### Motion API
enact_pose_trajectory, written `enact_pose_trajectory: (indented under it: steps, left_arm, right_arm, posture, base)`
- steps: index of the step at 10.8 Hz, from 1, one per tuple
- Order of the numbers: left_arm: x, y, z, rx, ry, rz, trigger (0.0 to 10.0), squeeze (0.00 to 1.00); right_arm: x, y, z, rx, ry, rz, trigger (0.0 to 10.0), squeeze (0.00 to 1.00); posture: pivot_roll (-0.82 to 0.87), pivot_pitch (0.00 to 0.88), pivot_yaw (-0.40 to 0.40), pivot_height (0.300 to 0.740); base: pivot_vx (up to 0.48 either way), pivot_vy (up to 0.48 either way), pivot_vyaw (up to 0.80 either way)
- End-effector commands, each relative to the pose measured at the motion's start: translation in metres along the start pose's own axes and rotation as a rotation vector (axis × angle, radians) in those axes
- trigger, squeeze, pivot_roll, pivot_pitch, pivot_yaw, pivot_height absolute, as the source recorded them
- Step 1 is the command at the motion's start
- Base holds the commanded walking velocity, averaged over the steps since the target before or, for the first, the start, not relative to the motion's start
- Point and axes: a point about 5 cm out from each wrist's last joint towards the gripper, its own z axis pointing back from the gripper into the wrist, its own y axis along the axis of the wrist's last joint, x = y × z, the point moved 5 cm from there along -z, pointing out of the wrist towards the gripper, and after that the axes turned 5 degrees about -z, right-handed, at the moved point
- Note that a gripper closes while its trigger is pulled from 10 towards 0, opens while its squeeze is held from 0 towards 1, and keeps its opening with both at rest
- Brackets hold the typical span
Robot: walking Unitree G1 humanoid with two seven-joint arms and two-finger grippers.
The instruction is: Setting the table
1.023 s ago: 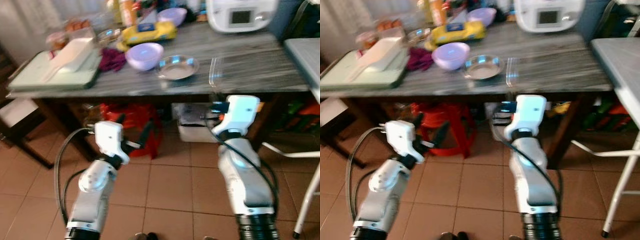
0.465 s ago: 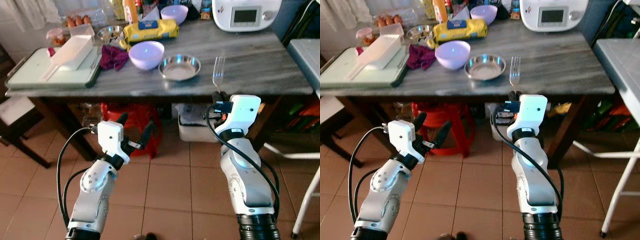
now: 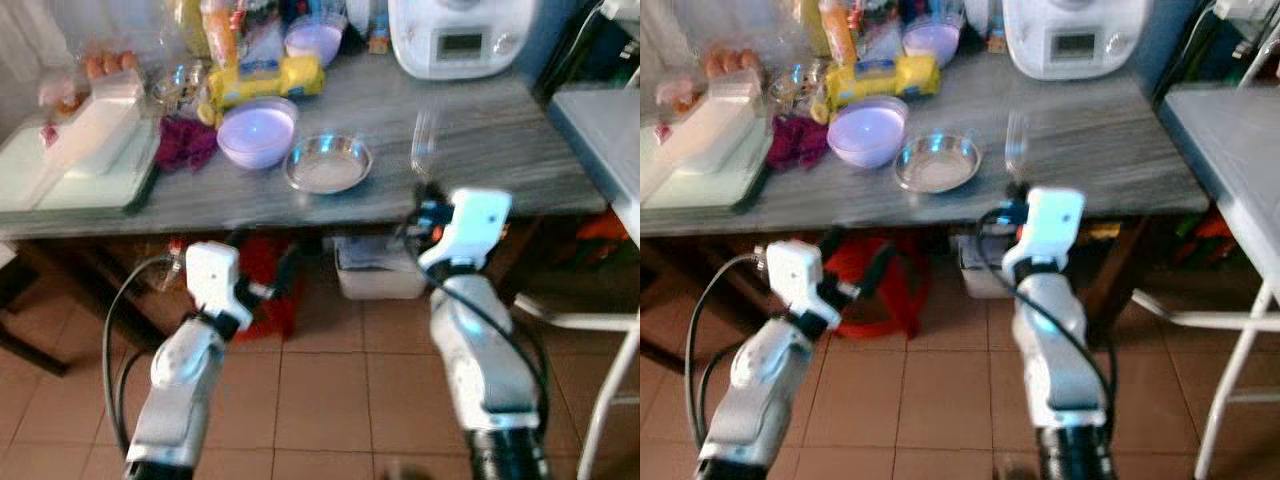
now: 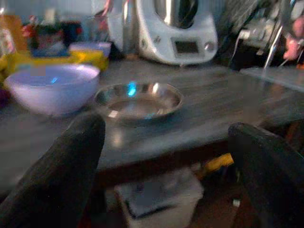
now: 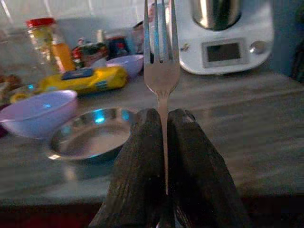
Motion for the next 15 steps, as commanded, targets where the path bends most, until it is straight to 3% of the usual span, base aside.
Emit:
enact_pose_trajectory:
  steps: [1, 6, 10, 15]
  left_arm:
    - [0.004, -0.004, 0.002, -0.015, -0.012, 0.002, 10.0, 0.00]
    - [0.008, -0.007, 0.005, -0.030, -0.033, 0.007, 10.0, 0.00]
    - [0.011, -0.008, 0.009, -0.034, -0.058, 0.010, 10.0, 0.00]
    - [0.014, -0.019, 0.034, -0.105, -0.173, -0.053, 10.0, 0.00]
  right_arm:
    - [0.004, 0.004, 0.001, 0.015, -0.015, 0.002, 10.0, 0.00]
    - [0.015, 0.002, 0.003, 0.011, -0.077, 0.008, 10.0, 0.00]
    - [0.015, 0.002, 0.002, 0.012, -0.088, 0.003, 10.0, 0.00]
    - [0.034, -0.013, 0.005, -0.063, -0.183, -0.029, 10.0, 0.00]
  posture:
    - [-0.11, 0.148, 0.099, 0.740]
    - [-0.11, 0.161, 0.105, 0.740]
    - [-0.11, 0.162, 0.104, 0.740]
    - [-0.10, 0.207, 0.105, 0.740]
  base:
    - [0.386, 0.000, 0.00]
    - [0.372, 0.000, 0.00]
    - [0.000, 0.000, 0.00]
    - [0.000, 0.000, 0.00]
